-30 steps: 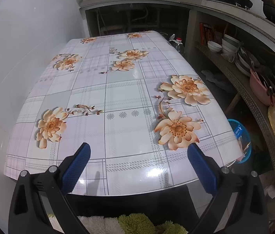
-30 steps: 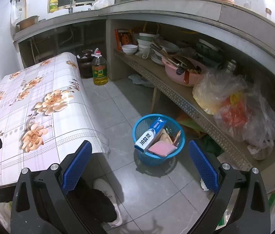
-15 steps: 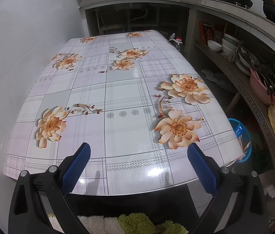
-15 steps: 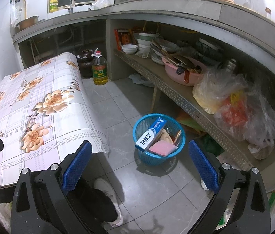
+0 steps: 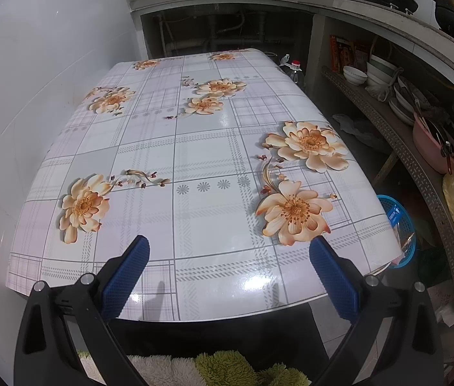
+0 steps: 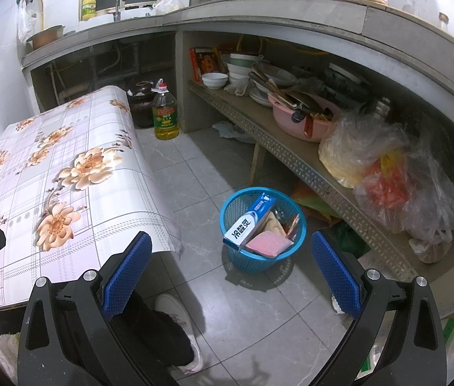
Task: Collect trash
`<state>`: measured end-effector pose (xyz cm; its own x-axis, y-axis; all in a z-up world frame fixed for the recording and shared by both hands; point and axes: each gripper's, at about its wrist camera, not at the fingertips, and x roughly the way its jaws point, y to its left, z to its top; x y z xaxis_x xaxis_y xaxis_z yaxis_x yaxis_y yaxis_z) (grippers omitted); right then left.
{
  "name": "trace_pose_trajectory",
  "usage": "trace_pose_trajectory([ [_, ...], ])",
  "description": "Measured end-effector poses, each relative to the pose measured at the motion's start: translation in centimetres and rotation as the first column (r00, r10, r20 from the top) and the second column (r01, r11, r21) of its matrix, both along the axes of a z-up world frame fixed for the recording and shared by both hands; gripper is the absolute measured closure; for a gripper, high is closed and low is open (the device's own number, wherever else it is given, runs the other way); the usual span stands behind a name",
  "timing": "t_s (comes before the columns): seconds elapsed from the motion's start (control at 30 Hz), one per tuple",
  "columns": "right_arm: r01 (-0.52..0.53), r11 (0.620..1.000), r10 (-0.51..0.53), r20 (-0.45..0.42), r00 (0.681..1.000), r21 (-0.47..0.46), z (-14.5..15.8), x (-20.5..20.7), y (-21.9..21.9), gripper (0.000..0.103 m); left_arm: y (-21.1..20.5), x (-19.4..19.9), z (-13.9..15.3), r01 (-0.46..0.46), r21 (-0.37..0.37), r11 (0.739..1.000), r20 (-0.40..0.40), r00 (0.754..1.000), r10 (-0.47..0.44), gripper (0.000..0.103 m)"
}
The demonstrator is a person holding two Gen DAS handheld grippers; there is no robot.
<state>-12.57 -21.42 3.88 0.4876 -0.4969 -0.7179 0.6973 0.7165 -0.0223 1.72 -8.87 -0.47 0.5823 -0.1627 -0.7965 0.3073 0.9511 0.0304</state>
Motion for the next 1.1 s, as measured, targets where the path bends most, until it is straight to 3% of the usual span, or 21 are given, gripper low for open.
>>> trace_pose_trajectory([
  [1.1,-0.003,1.0,0.003,0.002,1.0,-0.001,0.11,-0.06,-0.15,0.008,0.08,0.01,0.1,-0.005,0.0,1.0,0.003,1.0,0.005,0.006],
])
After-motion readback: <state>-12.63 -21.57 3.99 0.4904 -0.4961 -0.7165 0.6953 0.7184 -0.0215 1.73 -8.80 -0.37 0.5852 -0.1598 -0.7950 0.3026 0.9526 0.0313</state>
